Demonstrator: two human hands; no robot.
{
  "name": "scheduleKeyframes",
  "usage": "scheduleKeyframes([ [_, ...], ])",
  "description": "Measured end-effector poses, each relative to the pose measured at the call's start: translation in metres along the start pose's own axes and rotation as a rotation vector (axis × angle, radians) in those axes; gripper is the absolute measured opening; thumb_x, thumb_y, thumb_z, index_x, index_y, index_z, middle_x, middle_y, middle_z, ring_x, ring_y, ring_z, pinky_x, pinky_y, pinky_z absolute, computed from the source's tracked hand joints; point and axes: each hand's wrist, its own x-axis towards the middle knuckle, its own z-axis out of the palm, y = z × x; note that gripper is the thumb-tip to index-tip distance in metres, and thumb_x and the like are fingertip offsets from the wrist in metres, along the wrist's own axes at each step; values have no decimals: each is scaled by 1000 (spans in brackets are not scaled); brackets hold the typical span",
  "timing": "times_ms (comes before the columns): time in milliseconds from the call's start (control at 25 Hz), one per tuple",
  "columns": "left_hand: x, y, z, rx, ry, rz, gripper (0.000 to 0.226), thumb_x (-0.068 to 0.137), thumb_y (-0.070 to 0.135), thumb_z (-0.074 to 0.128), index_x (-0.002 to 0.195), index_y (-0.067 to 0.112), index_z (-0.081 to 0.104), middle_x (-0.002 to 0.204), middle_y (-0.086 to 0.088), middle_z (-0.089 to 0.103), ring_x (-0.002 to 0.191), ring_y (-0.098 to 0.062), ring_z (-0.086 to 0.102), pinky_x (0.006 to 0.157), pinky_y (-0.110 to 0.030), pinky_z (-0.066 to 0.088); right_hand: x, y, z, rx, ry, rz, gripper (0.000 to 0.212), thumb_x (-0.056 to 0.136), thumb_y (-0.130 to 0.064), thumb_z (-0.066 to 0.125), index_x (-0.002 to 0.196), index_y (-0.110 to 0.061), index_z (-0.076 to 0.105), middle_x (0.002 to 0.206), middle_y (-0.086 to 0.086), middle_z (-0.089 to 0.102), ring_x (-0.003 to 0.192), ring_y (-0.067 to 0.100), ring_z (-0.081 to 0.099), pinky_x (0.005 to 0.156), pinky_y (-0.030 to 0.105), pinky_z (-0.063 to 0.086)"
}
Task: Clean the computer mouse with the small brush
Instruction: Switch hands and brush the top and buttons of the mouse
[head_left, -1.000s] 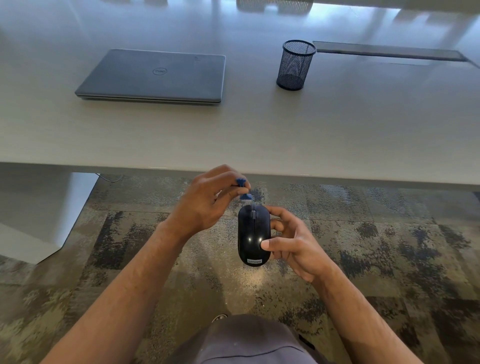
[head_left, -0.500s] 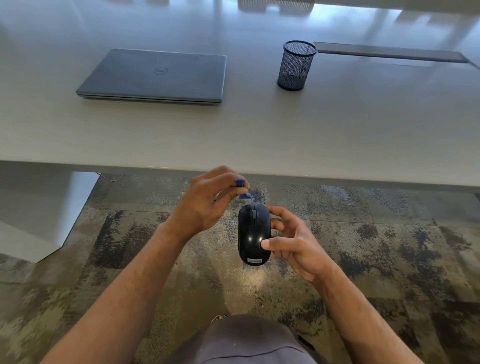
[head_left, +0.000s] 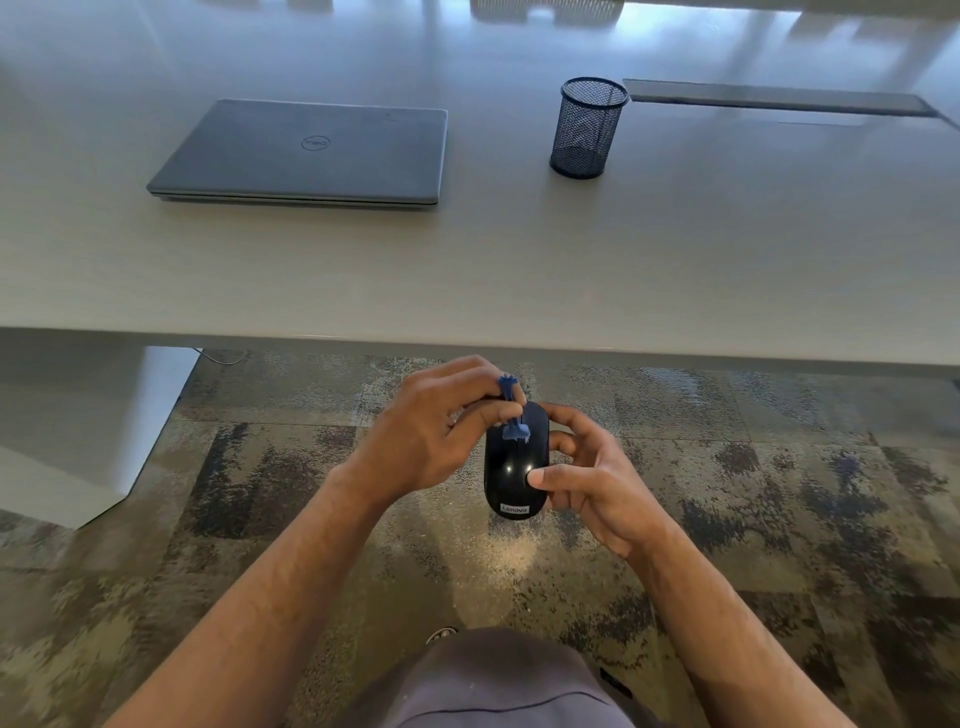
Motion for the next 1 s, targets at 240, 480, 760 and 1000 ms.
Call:
scheduleKeyframes([
  [240, 5, -3, -2, -54, 194, -76, 11, 95, 14, 63, 102, 9, 70, 96, 6, 68, 87, -10, 69, 79, -32, 59, 0, 3, -1, -35, 4, -8, 69, 65, 3, 77, 129, -17, 59, 106, 16, 68, 82, 29, 70, 60, 35, 54],
  [480, 1, -8, 9, -81, 140, -93, 11, 94, 18, 63, 104, 22, 68, 99, 12, 68, 89, -11, 70, 78, -34, 61, -1, 1, 2, -25, 9, -10, 69, 66, 4, 76, 129, -17, 59, 98, 10, 70, 70, 20, 70, 50, 26, 51],
  [760, 2, -9, 3, -127, 200, -97, 10, 95, 21, 63, 104, 22, 68, 96, 10, 69, 84, -11, 71, 76, -29, 60, 1, 4, 2, -49, 33, 0, 70, 64, 2, 76, 129, -19, 59, 106, 16, 67, 86, 38, 62, 69, 42, 44],
  [1000, 0, -12, 8, -69, 192, -144, 13, 93, 30, 61, 105, 29, 67, 97, 16, 68, 84, -8, 71, 76, -34, 61, 3, 1, 5, -42, 27, 2, 69, 65, 3, 76, 128, -17, 59, 101, 12, 68, 75, 26, 68, 53, 31, 50],
])
